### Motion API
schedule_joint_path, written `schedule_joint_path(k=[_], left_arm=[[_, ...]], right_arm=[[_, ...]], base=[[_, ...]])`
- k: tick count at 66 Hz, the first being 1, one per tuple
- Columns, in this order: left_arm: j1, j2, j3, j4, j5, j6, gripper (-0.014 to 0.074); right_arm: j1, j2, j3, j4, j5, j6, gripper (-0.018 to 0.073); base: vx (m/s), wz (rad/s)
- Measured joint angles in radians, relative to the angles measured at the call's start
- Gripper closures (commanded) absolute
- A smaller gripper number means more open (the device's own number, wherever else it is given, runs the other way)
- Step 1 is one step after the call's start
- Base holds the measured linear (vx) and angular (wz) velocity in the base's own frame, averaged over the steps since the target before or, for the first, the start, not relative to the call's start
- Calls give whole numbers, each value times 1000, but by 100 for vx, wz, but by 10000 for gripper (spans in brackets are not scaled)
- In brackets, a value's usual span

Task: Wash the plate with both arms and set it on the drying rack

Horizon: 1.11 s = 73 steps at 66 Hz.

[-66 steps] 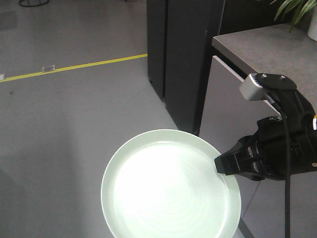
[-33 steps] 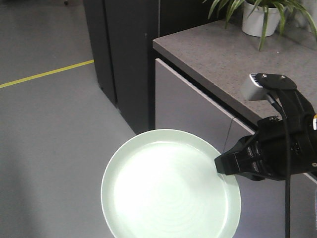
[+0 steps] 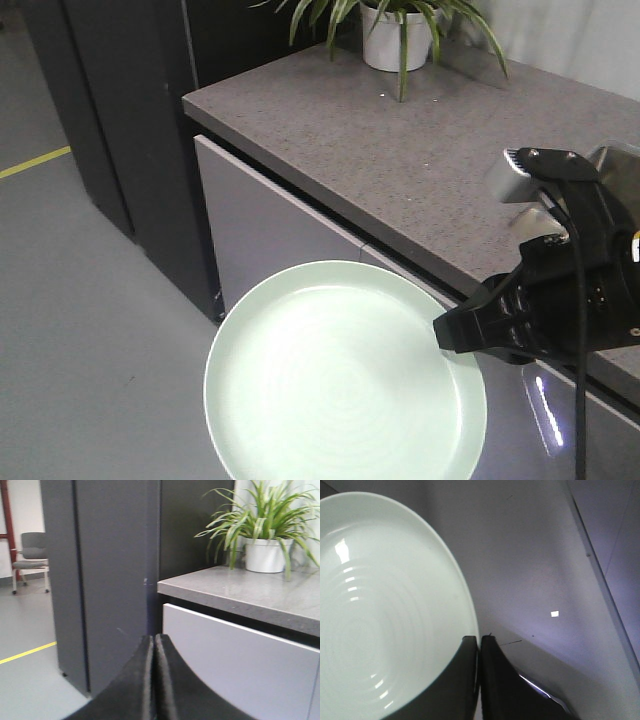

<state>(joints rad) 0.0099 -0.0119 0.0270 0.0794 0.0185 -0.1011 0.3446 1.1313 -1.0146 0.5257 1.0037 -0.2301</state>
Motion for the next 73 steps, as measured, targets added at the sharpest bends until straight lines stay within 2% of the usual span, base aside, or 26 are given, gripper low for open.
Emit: schedule_joint_path(k=[73], left_arm=[[0,0,0,0,0,0,603]], right_arm=[[0,0,0,0,0,0,568]], base=[[10,-38]])
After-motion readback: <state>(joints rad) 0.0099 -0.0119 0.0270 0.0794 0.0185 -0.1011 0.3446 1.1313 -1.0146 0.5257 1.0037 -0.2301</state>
